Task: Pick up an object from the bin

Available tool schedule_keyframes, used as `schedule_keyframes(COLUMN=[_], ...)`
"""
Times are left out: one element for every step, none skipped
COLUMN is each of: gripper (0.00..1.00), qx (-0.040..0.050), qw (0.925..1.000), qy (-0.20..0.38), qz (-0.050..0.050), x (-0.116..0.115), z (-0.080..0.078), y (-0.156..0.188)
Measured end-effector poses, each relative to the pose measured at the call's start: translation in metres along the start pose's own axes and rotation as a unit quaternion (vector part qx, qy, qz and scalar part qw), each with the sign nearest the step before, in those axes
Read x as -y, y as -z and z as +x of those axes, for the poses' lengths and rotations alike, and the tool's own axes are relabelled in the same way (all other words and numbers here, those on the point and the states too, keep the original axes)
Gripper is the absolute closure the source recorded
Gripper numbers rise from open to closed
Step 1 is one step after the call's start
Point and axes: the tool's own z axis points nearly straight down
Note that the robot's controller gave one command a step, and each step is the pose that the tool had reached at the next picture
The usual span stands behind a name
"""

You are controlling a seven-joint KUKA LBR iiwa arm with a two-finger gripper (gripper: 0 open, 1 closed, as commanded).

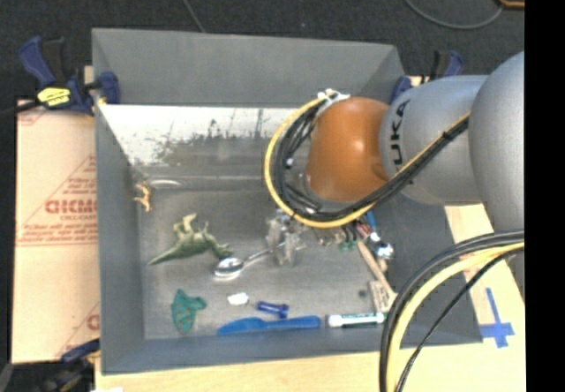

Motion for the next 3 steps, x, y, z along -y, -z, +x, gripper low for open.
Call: schedule_keyframes(gripper=[1.00,1.00,1.00], qx=[0.0011,0.0029,-0.0013], qw=[1.0000,1.0000,1.0000], qy=[-0.001,-0.002,-0.003], qz=[0.001,0.001,0.000], x=[0.001,0.001,0.001], z=[-0.001,-0.001,0.000], y=[0.010,0.016,0.049])
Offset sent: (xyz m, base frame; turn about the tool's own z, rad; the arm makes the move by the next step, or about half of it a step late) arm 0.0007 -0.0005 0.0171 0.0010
